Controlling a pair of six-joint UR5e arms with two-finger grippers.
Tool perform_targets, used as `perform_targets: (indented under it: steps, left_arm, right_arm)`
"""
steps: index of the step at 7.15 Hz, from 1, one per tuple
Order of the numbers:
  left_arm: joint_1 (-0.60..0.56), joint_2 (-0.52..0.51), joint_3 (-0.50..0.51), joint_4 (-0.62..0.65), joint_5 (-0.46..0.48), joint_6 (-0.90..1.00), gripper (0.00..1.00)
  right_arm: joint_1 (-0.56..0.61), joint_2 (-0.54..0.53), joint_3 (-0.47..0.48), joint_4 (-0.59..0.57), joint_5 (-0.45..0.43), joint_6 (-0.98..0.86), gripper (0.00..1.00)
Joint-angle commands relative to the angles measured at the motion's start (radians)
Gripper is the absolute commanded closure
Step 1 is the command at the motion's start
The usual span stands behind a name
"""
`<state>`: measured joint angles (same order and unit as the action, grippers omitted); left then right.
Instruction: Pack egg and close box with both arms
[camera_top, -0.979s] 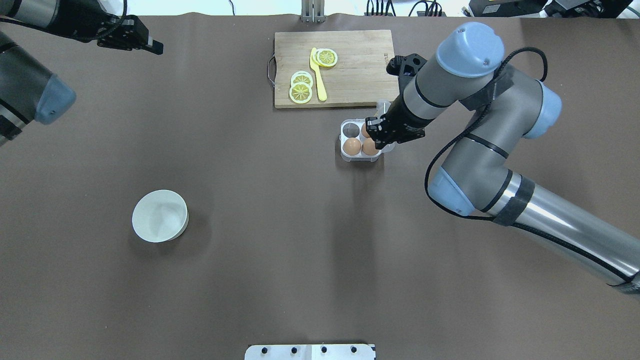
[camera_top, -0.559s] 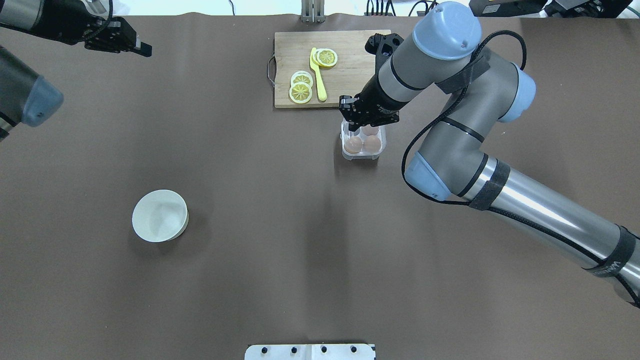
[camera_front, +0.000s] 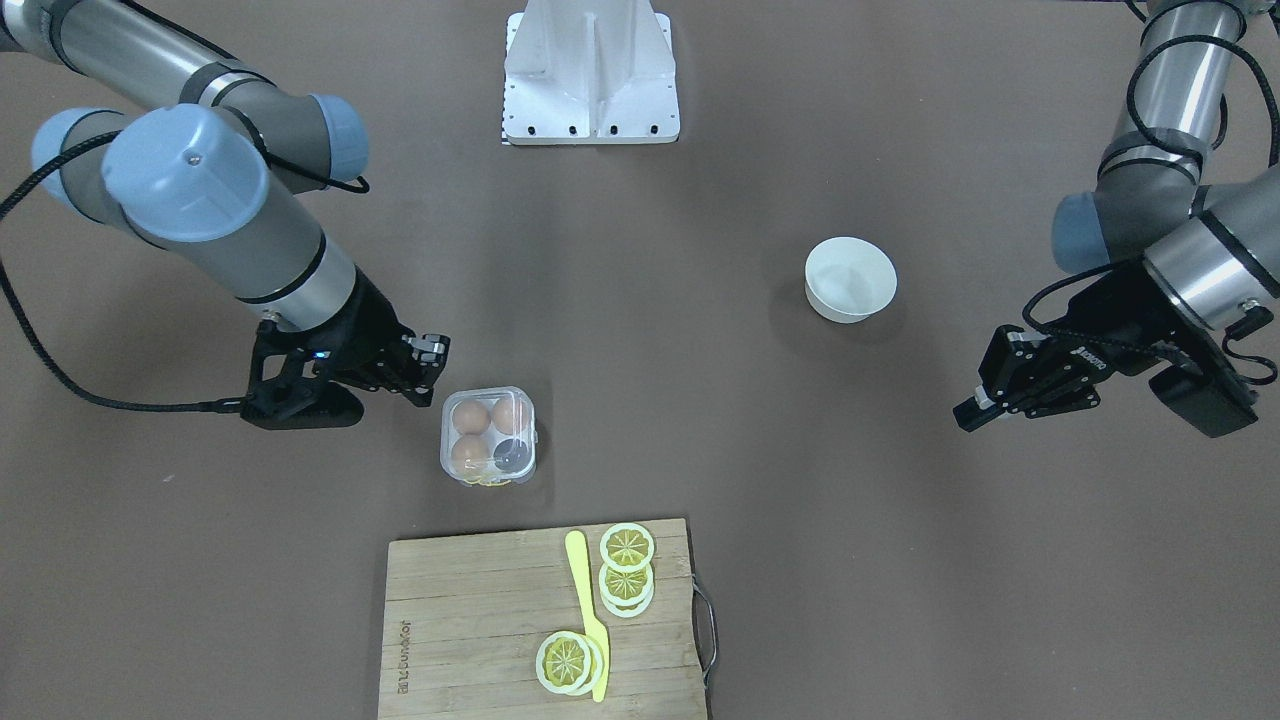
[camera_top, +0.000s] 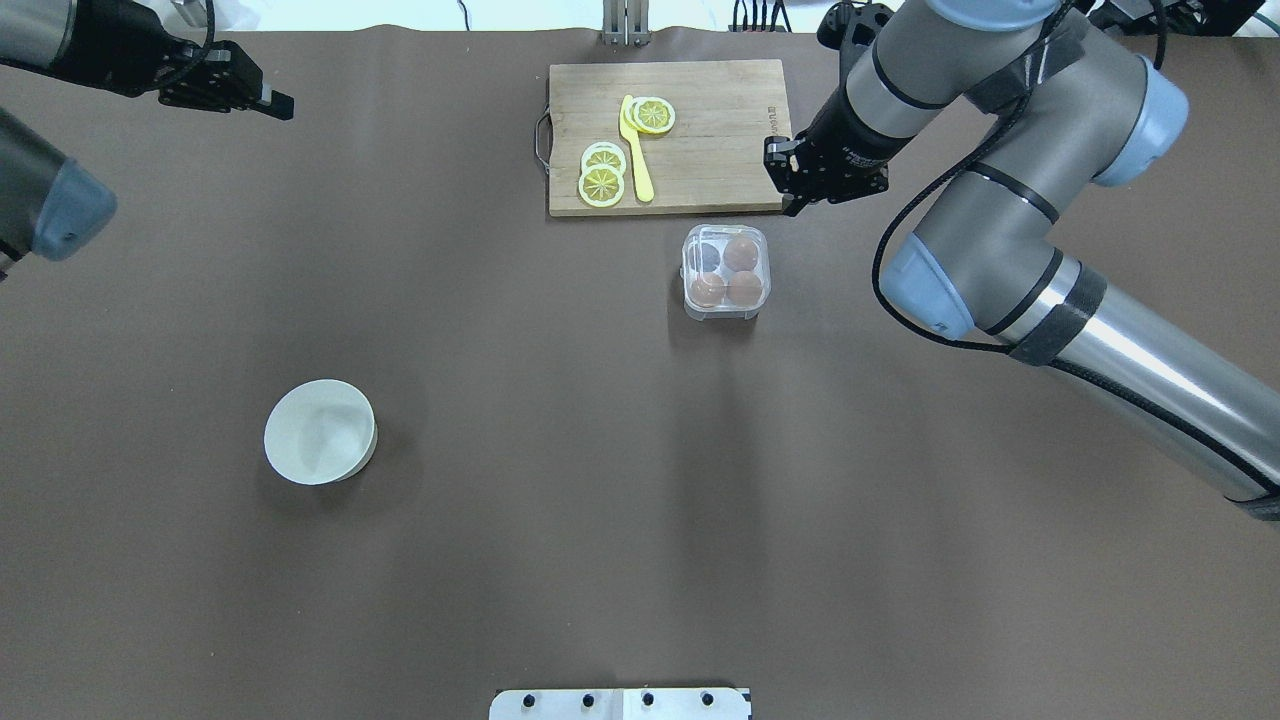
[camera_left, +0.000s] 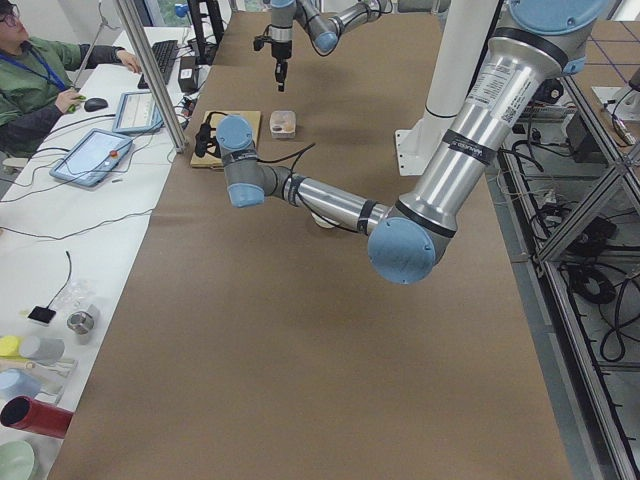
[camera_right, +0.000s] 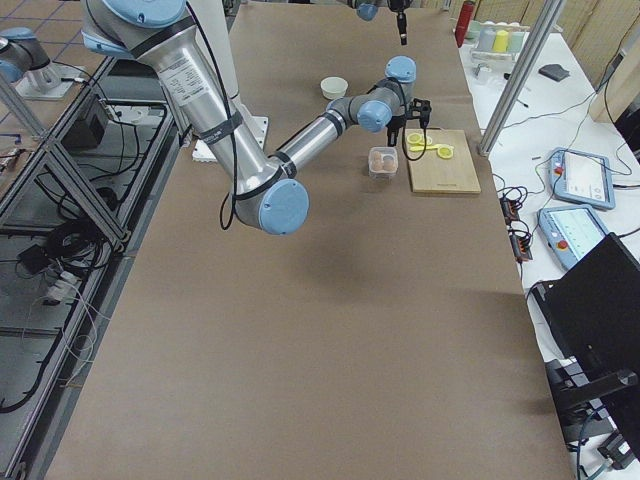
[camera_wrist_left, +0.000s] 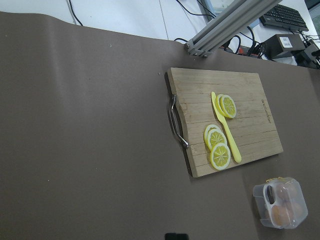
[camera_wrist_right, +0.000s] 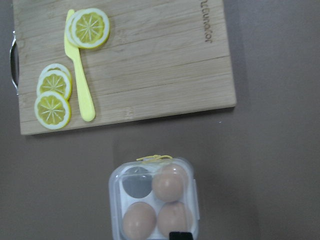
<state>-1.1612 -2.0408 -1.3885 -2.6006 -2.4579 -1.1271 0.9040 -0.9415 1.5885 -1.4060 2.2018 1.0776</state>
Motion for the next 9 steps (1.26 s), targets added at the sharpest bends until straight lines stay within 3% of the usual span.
perform_targets:
  steps: [1, 2, 3, 4, 6, 7, 8, 9]
  left_arm:
    - [-0.095, 0.030, -0.004, 0.034, -0.079, 0.003, 0.87]
    - [-0.148, 0.057, -0.009, 0.060, -0.102, 0.004, 0.63]
    - [-0.185, 0.115, -0.004, 0.062, -0.102, 0.104, 0.30]
    - [-0.239, 0.163, -0.001, 0.124, -0.101, 0.251, 0.28]
    - [-0.316, 0.232, -0.004, 0.311, -0.099, 0.541, 0.28]
    - [-0.349, 0.235, -0.012, 0.468, -0.095, 0.713, 0.28]
    - [-0.359, 0.237, -0.012, 0.620, -0.086, 0.860, 0.02]
    - [-0.348, 0.235, -0.036, 0.839, -0.014, 1.001, 0.01]
  right_arm:
    - [0.108, -0.113, 0.040, -0.065, 0.003, -0.178, 1.00]
    - [0.155, -0.159, 0.035, -0.068, 0.003, -0.252, 0.90]
    - [0.202, -0.193, 0.028, -0.079, 0.004, -0.343, 0.53]
    - [0.248, -0.216, 0.031, -0.125, 0.006, -0.473, 0.02]
    - [0.344, -0.258, 0.028, -0.209, 0.027, -0.675, 0.00]
    - [0.386, -0.264, 0.028, -0.279, 0.029, -0.796, 0.00]
    - [0.436, -0.281, 0.031, -0.368, 0.030, -0.941, 0.00]
    - [0.485, -0.322, 0.031, -0.405, 0.047, -1.052, 0.00]
